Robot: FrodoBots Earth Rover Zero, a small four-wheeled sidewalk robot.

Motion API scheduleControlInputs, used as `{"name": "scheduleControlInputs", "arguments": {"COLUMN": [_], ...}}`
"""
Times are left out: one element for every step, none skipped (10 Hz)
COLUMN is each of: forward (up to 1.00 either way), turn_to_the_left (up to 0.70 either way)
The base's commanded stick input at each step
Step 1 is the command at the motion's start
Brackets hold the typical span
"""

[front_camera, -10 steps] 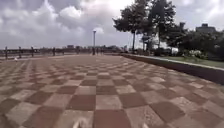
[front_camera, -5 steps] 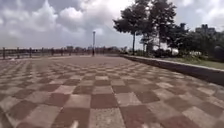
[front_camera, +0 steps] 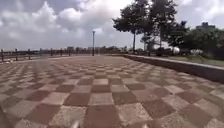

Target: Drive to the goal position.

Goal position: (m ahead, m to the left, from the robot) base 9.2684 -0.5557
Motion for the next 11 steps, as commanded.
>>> {"name": "scheduleControlInputs", "arguments": {"forward": [0.70,0.70,0.70,0.70,0.70,0.70,0.70,0.70,0.70,0.70,0.70], "turn_to_the_left": [0.00,0.00,0.00,0.00,0.00,0.00,0.00,0.00,0.00,0.00,0.00]}}
